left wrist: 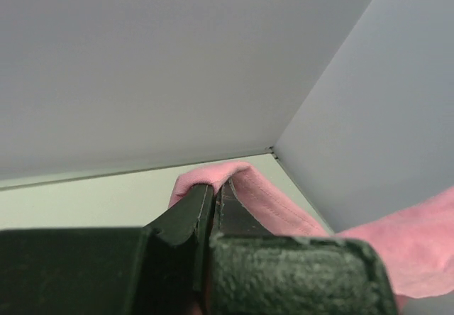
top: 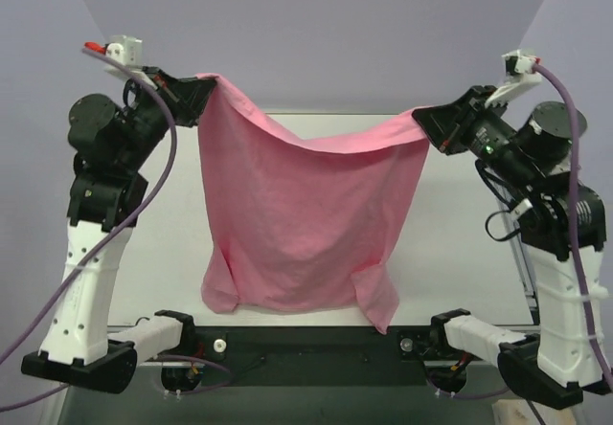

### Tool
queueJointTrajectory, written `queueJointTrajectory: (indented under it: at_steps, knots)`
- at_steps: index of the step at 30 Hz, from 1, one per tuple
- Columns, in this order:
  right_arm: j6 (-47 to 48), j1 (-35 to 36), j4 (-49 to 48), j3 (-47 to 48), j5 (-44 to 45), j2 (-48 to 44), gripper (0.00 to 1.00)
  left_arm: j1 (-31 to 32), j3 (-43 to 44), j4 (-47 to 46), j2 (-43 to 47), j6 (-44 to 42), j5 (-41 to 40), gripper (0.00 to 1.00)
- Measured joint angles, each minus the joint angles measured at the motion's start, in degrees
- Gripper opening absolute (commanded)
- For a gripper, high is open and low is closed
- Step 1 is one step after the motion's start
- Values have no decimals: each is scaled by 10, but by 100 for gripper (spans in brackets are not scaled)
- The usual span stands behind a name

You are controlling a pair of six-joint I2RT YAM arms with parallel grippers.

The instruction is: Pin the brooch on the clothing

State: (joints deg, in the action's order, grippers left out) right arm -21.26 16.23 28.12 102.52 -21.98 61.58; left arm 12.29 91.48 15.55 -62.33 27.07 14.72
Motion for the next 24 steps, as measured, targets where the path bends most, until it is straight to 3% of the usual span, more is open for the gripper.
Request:
queueJointTrajectory:
  at_steps: [6,12,15,18,22,24]
  knots:
    - [2,-21,-13,10,10,115,0,0,-6,-28,-96,-3,-10,0]
    - [1,-36,-26,104,1,321,0,-13,47,-56,-233,-2,-11,0]
    - [1,-45,-26,242,4,454,0,-31,146,-49,-334,1,-4,0]
    - [-10,-54,-43,389,12,568,0,-53,343,-15,-472,8,12,0]
    - [-60,-80,-145,372,15,595,0,-77,590,23,-613,19,34,0]
    - [-77,-93,-190,351,26,591,0,-89,626,16,-629,29,46,0]
